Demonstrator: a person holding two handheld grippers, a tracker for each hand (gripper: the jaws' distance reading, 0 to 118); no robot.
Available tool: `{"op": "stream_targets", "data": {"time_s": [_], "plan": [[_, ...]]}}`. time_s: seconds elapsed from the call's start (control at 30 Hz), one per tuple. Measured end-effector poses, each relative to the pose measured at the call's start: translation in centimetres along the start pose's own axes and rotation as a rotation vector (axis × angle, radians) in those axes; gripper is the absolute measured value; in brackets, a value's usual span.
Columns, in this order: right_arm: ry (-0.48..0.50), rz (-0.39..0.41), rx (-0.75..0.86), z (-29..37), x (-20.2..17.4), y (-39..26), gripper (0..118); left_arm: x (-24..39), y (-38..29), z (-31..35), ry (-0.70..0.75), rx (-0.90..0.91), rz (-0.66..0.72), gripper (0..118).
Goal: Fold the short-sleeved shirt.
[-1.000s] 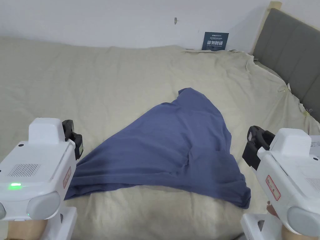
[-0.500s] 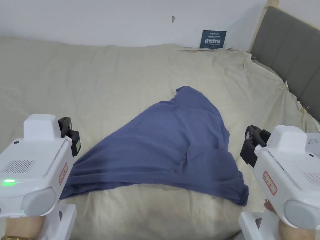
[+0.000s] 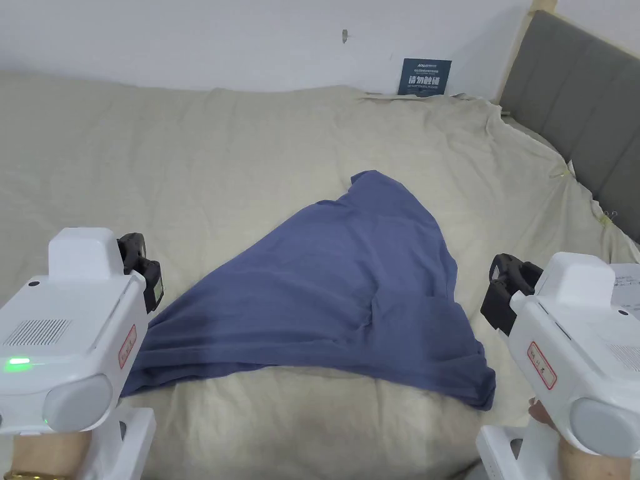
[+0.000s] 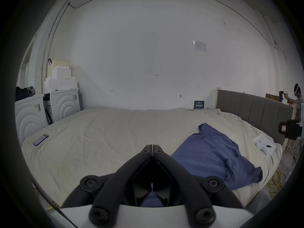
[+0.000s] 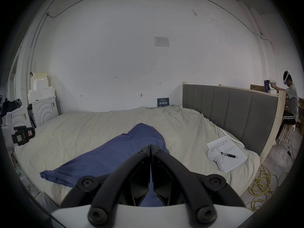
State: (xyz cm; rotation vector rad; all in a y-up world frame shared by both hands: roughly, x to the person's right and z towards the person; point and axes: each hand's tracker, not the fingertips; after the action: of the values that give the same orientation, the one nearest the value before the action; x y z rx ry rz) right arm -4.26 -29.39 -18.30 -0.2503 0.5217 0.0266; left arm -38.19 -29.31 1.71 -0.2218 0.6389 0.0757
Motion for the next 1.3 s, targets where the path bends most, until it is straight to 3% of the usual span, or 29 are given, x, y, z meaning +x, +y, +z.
{"op": "stream_targets", "data": {"time_s": [0.1,0.13,0.23,0.27,0.33,0.63,0.9,0.93,1.07,1.2,1.3], "plan": [[0.022,-0.032,-0.026,-0.2,0.6,0.3,2,0.1,0.0,0.0,-0.001,0.0,0.001,0],[0.017,-0.03,-0.033,-0.4,0.8,0.5,11,0.1,0.0,0.0,-0.002,0.0,0.005,0],[0.034,-0.007,-0.156,-1.5,1.2,0.8,95,0.2,0.1,0.0,-0.003,0.001,0.009,0],[0.032,-0.015,-0.201,-1.8,1.3,0.8,111,0.2,0.1,0.0,-0.004,0.001,0.006,0],[0.03,-0.014,-0.235,-2.4,1.7,0.6,113,0.3,0.1,0.0,-0.006,0.0,0.006,0],[-0.023,-0.047,-0.572,-5.5,4.3,-5.1,113,0.4,-0.1,0.1,-0.01,-0.004,0.013,0],[-0.015,-0.088,-0.699,-6.8,5.5,-9.9,110,0.3,-0.5,0.0,-0.009,-0.024,0.009,0],[-0.013,-0.089,-0.705,-7.0,5.5,-10.1,105,0.2,-0.5,-0.1,-0.009,-0.026,0.011,0],[0.001,-0.078,-0.709,-7.5,4.9,-10.7,64,0.2,-0.7,-0.2,-0.007,-0.034,0.014,0],[-0.014,-0.041,-0.69,-7.6,4.2,-10.5,5,0.2,-0.9,-0.3,-0.004,-0.041,0.013,0],[0.004,-0.057,-0.692,-7.7,4.6,-10.4,2,0.0,-1.0,-0.3,-0.007,-0.047,0.022,0]]}}
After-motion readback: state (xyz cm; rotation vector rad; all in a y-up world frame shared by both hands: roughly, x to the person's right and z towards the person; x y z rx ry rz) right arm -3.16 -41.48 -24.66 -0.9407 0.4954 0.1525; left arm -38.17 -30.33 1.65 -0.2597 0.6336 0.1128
